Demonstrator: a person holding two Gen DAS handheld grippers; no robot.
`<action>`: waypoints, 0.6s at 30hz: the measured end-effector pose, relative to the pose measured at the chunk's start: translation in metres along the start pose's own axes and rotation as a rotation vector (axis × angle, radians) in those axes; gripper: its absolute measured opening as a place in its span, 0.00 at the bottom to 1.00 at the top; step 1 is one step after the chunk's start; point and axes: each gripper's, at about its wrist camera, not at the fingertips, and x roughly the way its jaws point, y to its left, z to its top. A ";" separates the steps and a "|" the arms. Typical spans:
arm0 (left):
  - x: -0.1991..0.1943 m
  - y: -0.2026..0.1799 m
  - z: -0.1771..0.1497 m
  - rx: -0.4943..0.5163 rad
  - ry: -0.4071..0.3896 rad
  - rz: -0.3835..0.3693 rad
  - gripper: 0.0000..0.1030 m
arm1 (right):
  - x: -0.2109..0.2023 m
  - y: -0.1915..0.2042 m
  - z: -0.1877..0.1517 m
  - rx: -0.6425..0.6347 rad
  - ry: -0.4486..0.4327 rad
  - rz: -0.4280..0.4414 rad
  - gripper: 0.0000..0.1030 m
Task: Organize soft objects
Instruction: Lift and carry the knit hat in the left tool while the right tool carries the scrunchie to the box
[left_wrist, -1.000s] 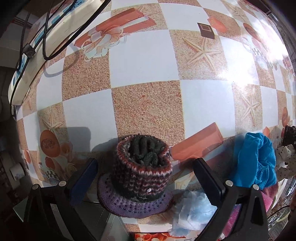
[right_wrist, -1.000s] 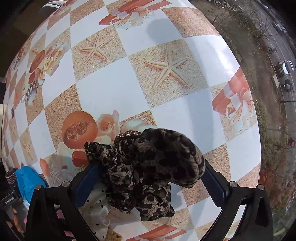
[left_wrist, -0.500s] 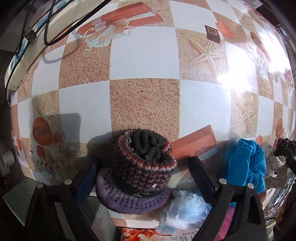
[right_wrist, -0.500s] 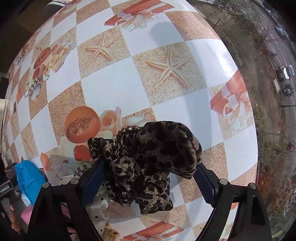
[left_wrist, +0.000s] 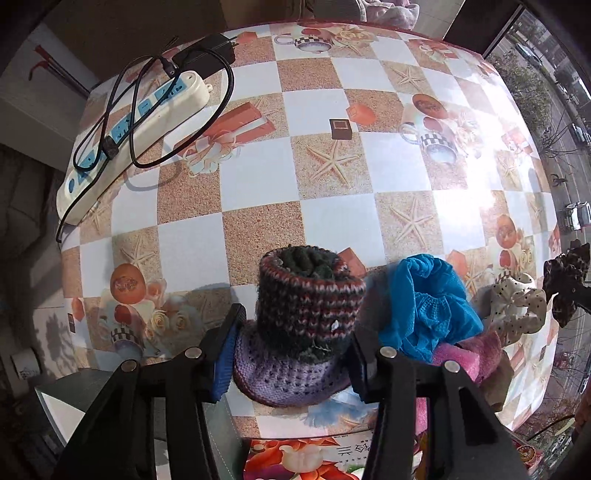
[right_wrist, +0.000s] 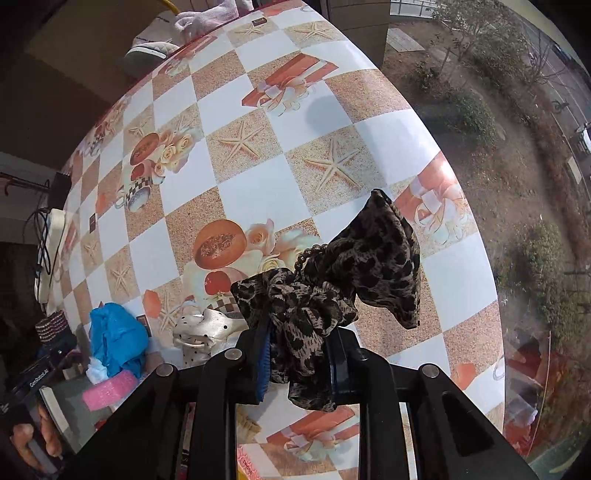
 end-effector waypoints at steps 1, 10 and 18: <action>-0.006 -0.001 -0.003 0.005 -0.010 -0.002 0.53 | -0.006 0.002 -0.004 -0.003 -0.006 0.013 0.24; -0.072 -0.036 -0.030 0.084 -0.087 -0.010 0.53 | -0.045 0.025 -0.040 -0.060 -0.015 0.120 0.24; -0.111 -0.054 -0.079 0.137 -0.101 -0.030 0.53 | -0.069 0.052 -0.076 -0.117 -0.034 0.151 0.24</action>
